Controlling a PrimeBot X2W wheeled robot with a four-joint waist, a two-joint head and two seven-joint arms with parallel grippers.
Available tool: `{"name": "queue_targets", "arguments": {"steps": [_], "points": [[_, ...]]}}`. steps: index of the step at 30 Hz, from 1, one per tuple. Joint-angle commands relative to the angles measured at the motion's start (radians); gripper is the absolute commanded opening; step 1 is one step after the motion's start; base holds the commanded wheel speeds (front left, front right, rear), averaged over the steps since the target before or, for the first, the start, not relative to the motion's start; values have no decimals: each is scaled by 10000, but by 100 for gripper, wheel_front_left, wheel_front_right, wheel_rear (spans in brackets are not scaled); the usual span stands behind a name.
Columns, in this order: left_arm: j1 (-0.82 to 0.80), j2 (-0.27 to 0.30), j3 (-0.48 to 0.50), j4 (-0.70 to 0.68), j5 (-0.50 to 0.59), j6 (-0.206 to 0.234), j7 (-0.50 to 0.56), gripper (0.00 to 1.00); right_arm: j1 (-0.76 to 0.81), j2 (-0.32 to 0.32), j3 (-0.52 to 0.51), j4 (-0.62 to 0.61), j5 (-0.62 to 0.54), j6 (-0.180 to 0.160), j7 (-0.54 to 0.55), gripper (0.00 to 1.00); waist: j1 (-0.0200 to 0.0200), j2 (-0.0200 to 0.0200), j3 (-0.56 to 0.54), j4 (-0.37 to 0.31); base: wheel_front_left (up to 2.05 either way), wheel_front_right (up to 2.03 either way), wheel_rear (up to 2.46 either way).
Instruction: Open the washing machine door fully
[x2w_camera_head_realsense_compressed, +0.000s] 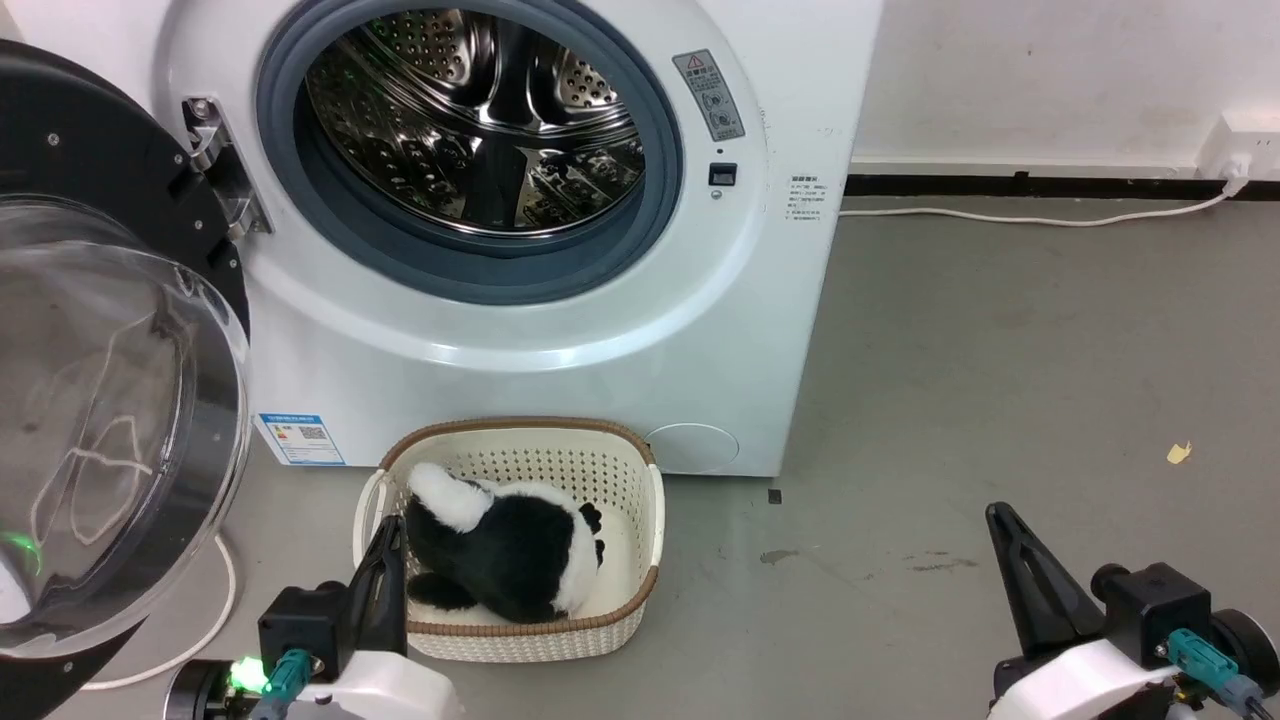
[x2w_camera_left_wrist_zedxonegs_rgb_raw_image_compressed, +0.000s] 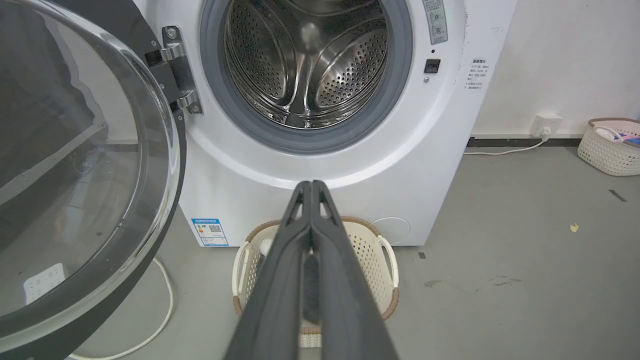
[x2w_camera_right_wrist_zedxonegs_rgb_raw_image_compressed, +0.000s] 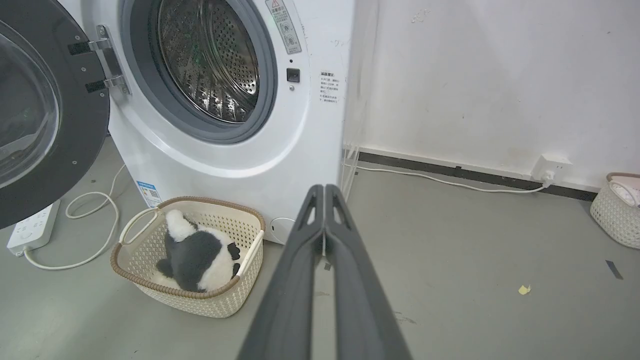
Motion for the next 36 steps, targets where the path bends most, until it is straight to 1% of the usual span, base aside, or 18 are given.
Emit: {"name": "queue_targets", "arguments": {"steps": [1, 25, 36], "points": [[-210, 1, 27, -32, 85, -43, 40, 0, -164, 41, 29, 27, -71, 6, 34, 0, 0, 0, -3, -3, 0, 0, 0], [-343, -26, 189, -89, 404, -55, 546, 0, -312, 51, 139, 93, -256, 8, 542, 0, 0, 0, -88, -79, 0, 0, 0], [-343, -26, 189, -89, 404, -55, 546, 0, -312, 51, 139, 93, -256, 8, 542, 0, 0, 0, -88, -79, 0, 0, 0]]}}
